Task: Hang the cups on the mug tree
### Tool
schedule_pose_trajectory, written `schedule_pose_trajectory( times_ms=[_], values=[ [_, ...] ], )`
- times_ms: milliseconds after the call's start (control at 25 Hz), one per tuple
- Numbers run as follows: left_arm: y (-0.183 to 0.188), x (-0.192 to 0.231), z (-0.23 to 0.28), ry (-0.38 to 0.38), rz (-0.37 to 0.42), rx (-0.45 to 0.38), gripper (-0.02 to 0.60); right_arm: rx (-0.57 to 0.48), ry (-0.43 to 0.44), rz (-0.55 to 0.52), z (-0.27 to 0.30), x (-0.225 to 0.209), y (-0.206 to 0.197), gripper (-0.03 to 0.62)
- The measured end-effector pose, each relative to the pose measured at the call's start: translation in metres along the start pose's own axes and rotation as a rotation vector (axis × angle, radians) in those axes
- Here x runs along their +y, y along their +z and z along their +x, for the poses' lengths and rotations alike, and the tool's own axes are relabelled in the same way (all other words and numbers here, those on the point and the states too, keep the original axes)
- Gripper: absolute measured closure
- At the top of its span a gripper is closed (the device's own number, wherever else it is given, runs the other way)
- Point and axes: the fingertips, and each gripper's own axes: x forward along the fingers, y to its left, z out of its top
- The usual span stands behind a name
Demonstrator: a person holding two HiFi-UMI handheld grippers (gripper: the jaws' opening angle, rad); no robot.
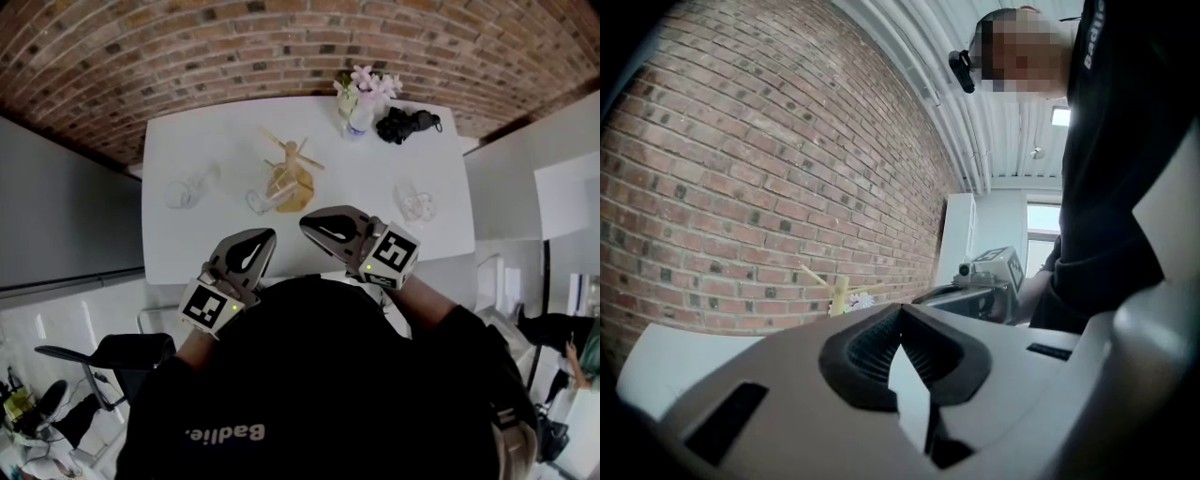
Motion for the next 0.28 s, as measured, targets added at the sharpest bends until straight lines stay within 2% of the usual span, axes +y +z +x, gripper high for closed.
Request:
schedule_pose_trajectory(
  times_ms=[280],
  values=[
    [0.0, -0.0004, 0.0, -0.005, -0.003, 0.0, 0.578, 0.001, -0.003, 0.003, 0.0011, 0.001, 0.0012, 0.56]
  ],
)
